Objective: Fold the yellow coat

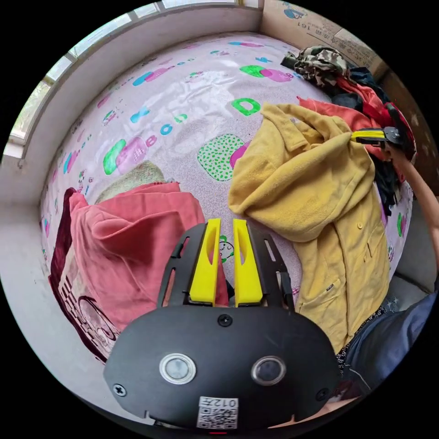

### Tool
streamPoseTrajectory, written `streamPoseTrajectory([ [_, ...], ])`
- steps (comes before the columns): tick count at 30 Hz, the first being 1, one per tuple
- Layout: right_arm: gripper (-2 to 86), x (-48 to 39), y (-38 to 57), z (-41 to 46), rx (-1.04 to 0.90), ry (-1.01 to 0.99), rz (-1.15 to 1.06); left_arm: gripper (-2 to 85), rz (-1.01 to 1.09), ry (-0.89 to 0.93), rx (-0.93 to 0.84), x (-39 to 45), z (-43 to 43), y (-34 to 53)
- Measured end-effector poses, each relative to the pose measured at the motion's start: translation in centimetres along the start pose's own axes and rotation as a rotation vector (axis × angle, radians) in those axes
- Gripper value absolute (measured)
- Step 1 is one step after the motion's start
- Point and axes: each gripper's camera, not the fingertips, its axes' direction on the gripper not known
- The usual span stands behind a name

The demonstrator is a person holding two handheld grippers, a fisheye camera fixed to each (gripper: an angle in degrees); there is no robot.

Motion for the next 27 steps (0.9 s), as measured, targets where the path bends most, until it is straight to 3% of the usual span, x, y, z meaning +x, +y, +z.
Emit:
streamPoseTrajectory([
  [5,3.5,-6.5,5.3,-3.9,0.183,0.149,-0.159,2.3,0.02,0.002,0.066,9.7,0.1,5.7],
  [9,3.2,-14.9,8.8,-3.5,0.365,0.351,-0.237,2.4,-0.051,-0.258,0.051,17.2,4.9,10.3],
  [12,3.3,-17.1,8.2,-3.6,0.484,0.29,-0.117,1.9,-0.111,-0.379,0.074,18.7,6.1,11.2],
  [15,4.1,-22.8,5.3,-0.5,0.358,0.103,-0.379,1.0,-0.119,-0.409,0.025,18.6,7.7,11.0],
  [18,6.4,-27.9,2.4,4.5,0.212,0.046,-0.552,0.2,-0.142,-0.388,0.024,17.9,8.0,12.0],
  [25,8.8,-33.6,-3.0,12.7,0.022,0.083,-0.732,0.0,-0.296,-0.375,0.061,15.2,7.4,17.7],
  [27,6.0,-34.4,-4.4,15.2,-0.074,0.127,-0.763,0.3,-0.352,-0.339,0.154,14.4,5.9,19.9],
])
